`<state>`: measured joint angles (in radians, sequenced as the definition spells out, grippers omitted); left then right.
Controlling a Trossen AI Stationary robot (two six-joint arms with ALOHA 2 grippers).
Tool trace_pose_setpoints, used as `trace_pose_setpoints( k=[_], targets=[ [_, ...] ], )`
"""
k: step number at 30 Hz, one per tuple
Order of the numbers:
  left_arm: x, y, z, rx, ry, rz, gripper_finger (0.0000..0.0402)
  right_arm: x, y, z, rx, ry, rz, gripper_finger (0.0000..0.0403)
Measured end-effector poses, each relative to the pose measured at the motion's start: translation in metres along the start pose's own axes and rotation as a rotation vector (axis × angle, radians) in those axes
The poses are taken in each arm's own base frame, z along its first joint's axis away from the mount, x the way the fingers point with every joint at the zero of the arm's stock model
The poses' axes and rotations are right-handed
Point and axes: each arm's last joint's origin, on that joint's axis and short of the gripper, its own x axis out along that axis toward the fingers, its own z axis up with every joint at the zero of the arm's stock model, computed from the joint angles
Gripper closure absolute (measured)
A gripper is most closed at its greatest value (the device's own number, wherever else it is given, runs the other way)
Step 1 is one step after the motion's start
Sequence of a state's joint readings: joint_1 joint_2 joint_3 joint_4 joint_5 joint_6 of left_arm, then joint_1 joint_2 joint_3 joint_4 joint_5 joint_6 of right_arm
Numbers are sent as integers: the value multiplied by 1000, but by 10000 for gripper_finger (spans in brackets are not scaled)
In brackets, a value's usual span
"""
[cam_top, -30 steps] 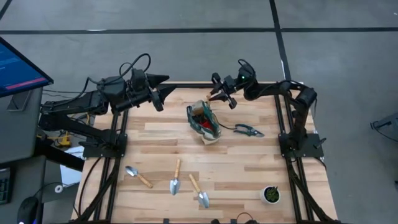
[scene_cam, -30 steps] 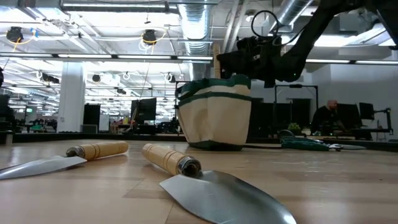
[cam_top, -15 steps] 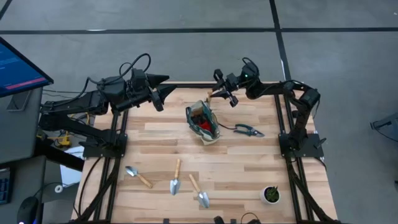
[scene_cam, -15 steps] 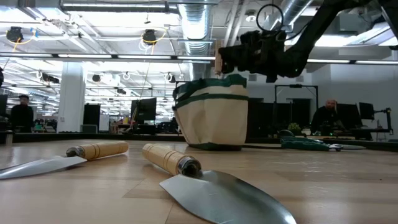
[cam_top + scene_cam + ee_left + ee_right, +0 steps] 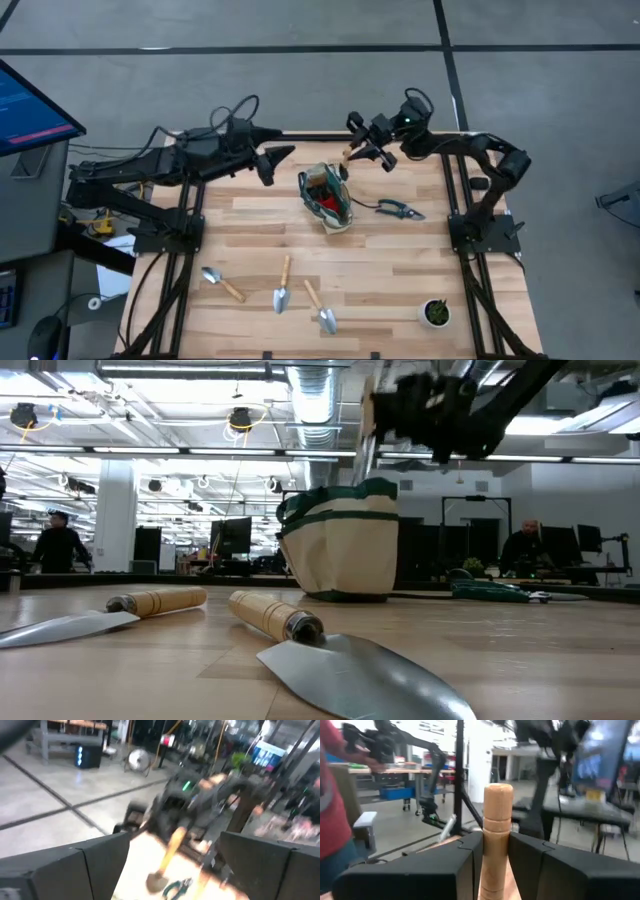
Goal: Pick & Place Garden tools in Gardening bag
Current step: Put the trowel into the gardening bag
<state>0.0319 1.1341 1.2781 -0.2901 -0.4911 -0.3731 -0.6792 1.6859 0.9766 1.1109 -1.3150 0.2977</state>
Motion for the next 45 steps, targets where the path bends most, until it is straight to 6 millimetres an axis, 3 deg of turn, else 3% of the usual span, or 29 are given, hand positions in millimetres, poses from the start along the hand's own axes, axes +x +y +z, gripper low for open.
trace_pose_setpoints(
  k=[7, 10, 14, 22, 28, 36, 45],
  targets=[
    [19, -13, -23, 55, 98, 0, 100, 27, 30, 37, -82, -41, 98, 331],
    [22, -15, -26, 61, 107, -2, 100, 46, 41, 38, -106, -53, 162, 331],
    [13, -13, -19, 43, 80, -11, 100, 71, 46, 24, -134, -65, 202, 331],
    [-21, -8, 3, 20, -4, -76, 100, 129, 21, -1, -91, -62, 303, 331],
    [-43, -5, 13, 1, -44, -121, 100, 155, -11, -15, -23, -16, 429, 331],
    [-54, -10, 13, 0, -38, -176, 100, 146, -47, -43, 77, 48, 482, 331],
    [-49, -18, 6, 36, -10, -190, 100, 119, -63, -43, 57, 63, 472, 331]
  ],
)
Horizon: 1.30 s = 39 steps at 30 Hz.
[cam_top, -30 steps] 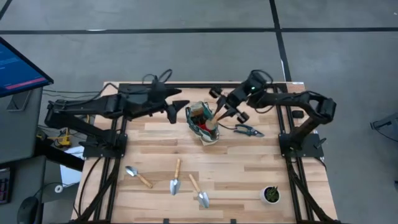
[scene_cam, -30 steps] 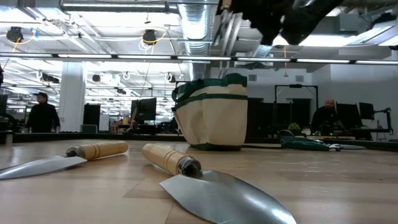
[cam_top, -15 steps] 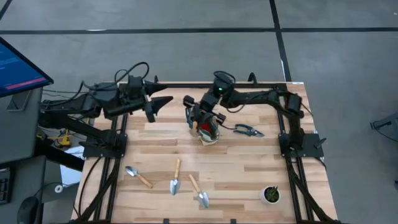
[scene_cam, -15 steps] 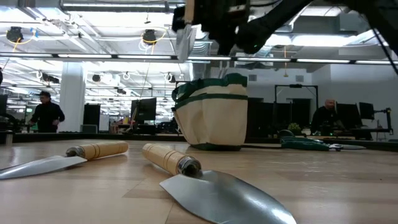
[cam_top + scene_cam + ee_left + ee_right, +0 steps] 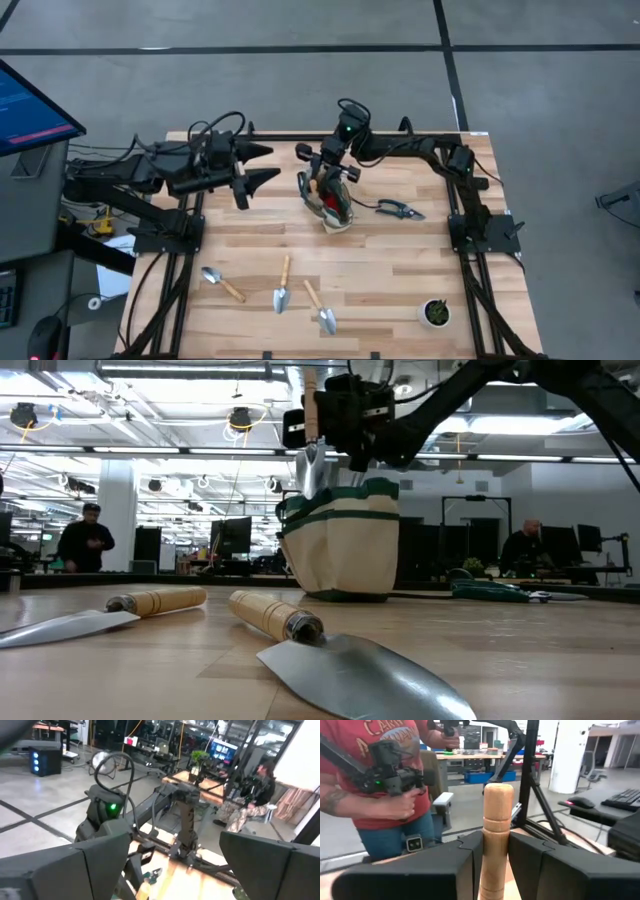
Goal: Pick & Place Garden tools in Gardening bag
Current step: Put the trowel into the gardening bag
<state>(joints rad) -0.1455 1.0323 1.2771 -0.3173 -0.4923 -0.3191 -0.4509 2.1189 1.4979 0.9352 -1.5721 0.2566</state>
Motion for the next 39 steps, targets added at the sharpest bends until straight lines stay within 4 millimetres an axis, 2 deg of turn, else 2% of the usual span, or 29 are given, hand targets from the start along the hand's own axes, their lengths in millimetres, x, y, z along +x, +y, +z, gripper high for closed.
trace_pose_setpoints(
  k=[9, 25, 31, 39],
  targets=[
    [9, -3, -6, -11, 22, 12, 100, 9, 0, -3, -98, -2, 20, 331],
    [16, -6, -9, -39, 24, 14, 100, 1, -2, -29, -153, 6, -27, 331],
    [16, -6, -8, -41, 19, 12, 100, -7, -2, -33, -88, 9, -44, 331],
    [16, -6, -8, -43, 17, 11, 100, -13, 4, -50, 3, 28, -81, 331]
  ],
)
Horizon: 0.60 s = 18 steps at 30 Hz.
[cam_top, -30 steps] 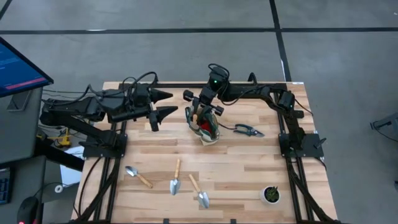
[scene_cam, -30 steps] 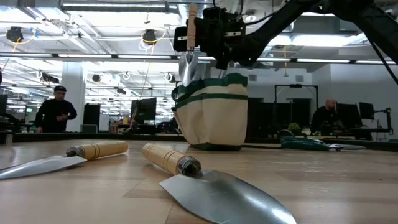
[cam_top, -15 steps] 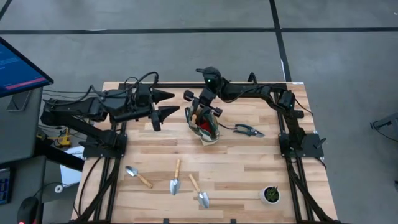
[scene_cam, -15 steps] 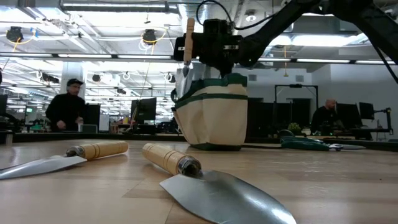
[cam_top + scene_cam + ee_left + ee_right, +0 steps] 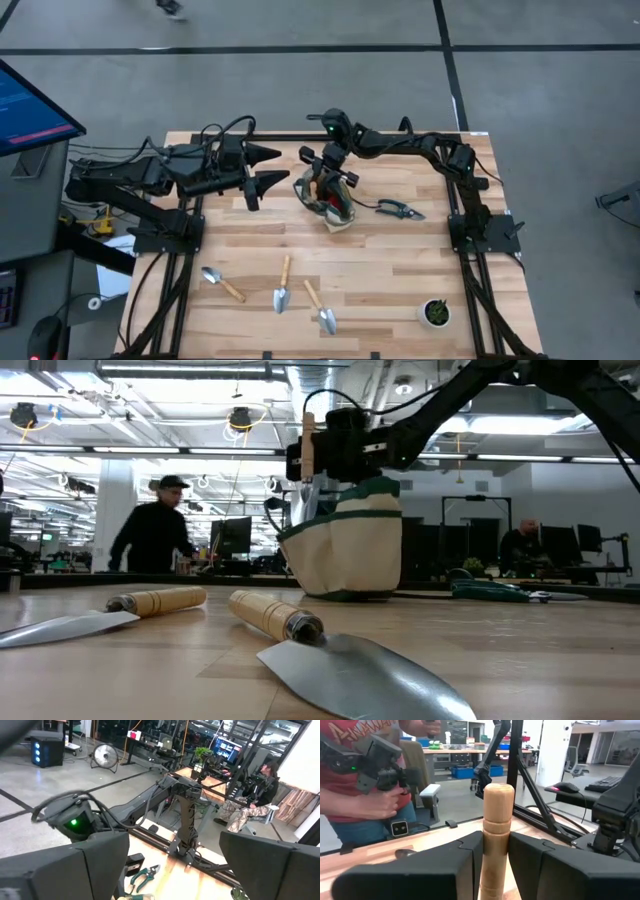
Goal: Pick & Place Garden tools in Gardening bag
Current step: Put the trowel into the gardening bag
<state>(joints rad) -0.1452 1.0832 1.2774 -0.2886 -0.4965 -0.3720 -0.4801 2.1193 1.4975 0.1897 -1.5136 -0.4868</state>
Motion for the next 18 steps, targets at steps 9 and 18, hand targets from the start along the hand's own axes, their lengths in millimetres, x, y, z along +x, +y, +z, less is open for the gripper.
trace_pose_setpoints(
  k=[9, 18],
  targets=[
    [0, 0, 0, 26, -1, 0, 100, 4, 2, -2, 10, 13, -7, 331],
    [0, 0, 0, 27, -1, 0, 100, -8, 6, 22, -53, 12, -35, 331]
  ],
)
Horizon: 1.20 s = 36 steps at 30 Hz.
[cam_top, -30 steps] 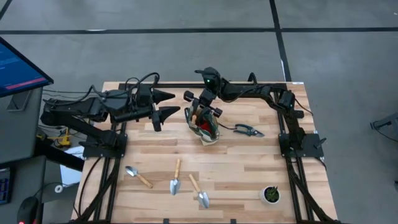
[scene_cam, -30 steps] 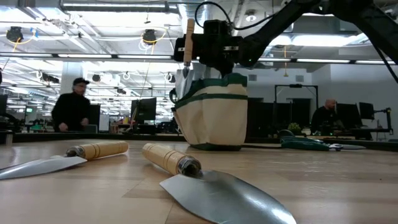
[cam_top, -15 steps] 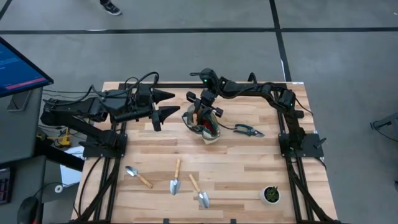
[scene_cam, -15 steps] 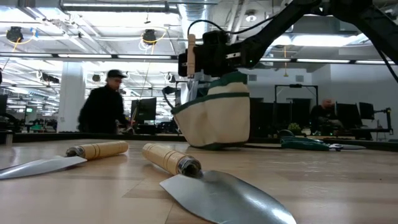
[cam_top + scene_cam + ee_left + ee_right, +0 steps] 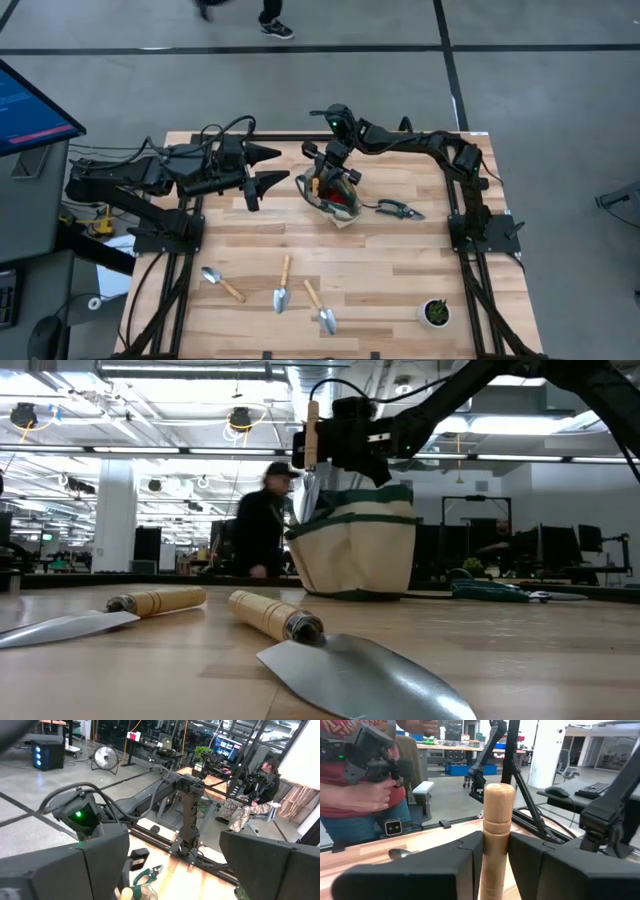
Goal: Pick & Place Garden tools in Gardening bag
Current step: Put the trowel into the gardening bag
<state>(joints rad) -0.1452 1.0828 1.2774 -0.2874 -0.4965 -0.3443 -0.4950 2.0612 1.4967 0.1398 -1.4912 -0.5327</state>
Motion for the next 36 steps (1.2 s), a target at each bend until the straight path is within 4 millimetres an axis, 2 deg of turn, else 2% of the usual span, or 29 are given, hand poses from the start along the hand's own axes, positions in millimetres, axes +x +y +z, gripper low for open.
trace_pose_setpoints(
  k=[5, 10, 13, 19, 24, 28, 33, 36],
  targets=[
    [0, 0, 0, 0, 0, 0, 100, -5, 0, 0, 23, -3, -3, 331],
    [0, 0, 0, 9, -1, 1, 100, -2, 7, 29, 11, -32, 53, 331],
    [0, 0, 0, 18, -2, 0, 100, -2, 11, 39, -2, -36, 61, 331],
    [0, 0, 0, 16, -4, -1, 100, -4, 12, 29, 76, -34, 58, 331],
    [0, 0, 1, 15, -6, -1, 100, 7, 18, 18, 67, -25, 69, 331],
    [0, 0, 1, 15, -6, -1, 100, 14, 19, 19, 63, -25, 83, 331],
    [0, 0, 1, 15, -7, -2, 100, 10, 19, 11, 5, 32, -5, 331],
    [0, 0, 1, 12, -9, -2, 100, 1, 17, 11, 2, 46, -42, 331]
  ],
)
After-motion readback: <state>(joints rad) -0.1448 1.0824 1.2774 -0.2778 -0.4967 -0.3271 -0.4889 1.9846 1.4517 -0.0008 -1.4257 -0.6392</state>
